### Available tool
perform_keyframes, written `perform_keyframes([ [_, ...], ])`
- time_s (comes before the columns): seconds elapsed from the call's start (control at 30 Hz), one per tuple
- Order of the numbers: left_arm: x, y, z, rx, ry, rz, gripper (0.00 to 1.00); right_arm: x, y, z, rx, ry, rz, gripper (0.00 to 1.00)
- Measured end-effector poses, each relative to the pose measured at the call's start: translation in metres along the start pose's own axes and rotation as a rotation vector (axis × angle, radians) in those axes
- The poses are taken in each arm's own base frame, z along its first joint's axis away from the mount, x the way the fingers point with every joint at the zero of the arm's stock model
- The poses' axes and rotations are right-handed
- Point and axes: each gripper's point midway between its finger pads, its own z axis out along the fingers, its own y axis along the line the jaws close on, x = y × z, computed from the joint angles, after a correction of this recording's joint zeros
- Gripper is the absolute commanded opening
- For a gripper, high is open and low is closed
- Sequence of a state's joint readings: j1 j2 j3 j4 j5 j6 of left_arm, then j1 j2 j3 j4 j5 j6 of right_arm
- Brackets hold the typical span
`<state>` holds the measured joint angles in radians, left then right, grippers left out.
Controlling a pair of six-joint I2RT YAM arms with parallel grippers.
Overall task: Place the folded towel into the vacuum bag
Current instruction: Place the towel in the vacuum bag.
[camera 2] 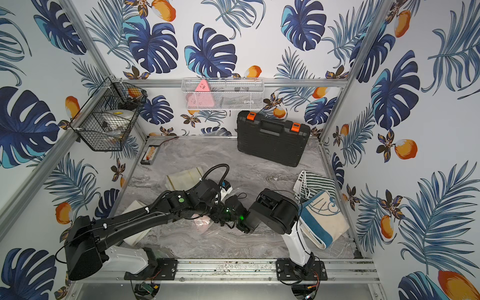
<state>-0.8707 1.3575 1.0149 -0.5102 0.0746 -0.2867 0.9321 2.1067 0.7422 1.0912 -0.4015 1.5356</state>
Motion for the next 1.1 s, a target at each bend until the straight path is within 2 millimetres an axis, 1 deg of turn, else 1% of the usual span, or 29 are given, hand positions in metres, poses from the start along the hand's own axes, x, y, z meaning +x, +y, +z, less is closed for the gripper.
perform_keyframes([
  [0.07, 0.003, 0.002, -0.002, -0.001, 0.008, -0.004, 0.00, -0.006, 0.005, 0.011, 0.004, -0.003, -0.012, 0.00],
  [0.17, 0.001, 0.004, -0.007, 0.010, 0.002, -0.017, 0.00, -0.013, 0.010, 0.028, 0.005, -0.003, -0.042, 0.00],
  [0.23, 0.001, 0.005, -0.008, 0.015, -0.001, -0.023, 0.00, -0.017, 0.013, 0.034, -0.003, -0.004, -0.061, 0.00],
  [0.33, 0.002, 0.006, -0.009, 0.030, -0.007, -0.029, 0.02, -0.021, 0.015, 0.035, 0.004, -0.010, -0.084, 0.00],
  [0.4, 0.004, 0.008, -0.010, 0.041, -0.009, -0.035, 0.03, -0.022, 0.015, 0.032, 0.019, -0.014, -0.098, 0.00],
  [0.47, 0.005, 0.010, -0.012, 0.053, -0.014, -0.034, 0.04, -0.020, 0.021, 0.024, 0.015, -0.017, -0.114, 0.00],
  [0.6, -0.001, 0.012, -0.018, 0.082, -0.043, -0.046, 0.04, -0.015, 0.033, -0.001, -0.014, -0.027, -0.147, 0.00],
  [0.67, -0.001, 0.011, -0.018, 0.095, -0.043, -0.047, 0.05, -0.014, 0.038, -0.010, -0.037, -0.024, -0.156, 0.00],
  [0.77, -0.001, 0.007, -0.017, 0.115, -0.039, -0.046, 0.07, -0.011, 0.050, -0.013, -0.075, -0.018, -0.174, 0.00],
  [0.83, -0.001, 0.006, -0.017, 0.125, -0.038, -0.046, 0.07, -0.006, 0.057, -0.006, -0.092, -0.003, -0.186, 0.00],
  [0.9, -0.001, 0.005, -0.016, 0.133, -0.036, -0.046, 0.09, -0.005, 0.055, 0.005, -0.106, 0.008, -0.191, 0.04],
  [1.0, 0.000, 0.003, -0.016, 0.143, -0.031, -0.047, 0.11, -0.008, 0.036, 0.017, -0.067, 0.013, -0.158, 0.12],
  [1.07, 0.001, 0.003, -0.017, 0.153, -0.032, -0.049, 0.13, -0.010, 0.028, 0.018, -0.039, 0.002, -0.146, 0.17],
  [1.1, 0.002, 0.003, -0.017, 0.156, -0.032, -0.051, 0.14, -0.012, 0.027, 0.018, -0.029, -0.006, -0.145, 0.22],
])
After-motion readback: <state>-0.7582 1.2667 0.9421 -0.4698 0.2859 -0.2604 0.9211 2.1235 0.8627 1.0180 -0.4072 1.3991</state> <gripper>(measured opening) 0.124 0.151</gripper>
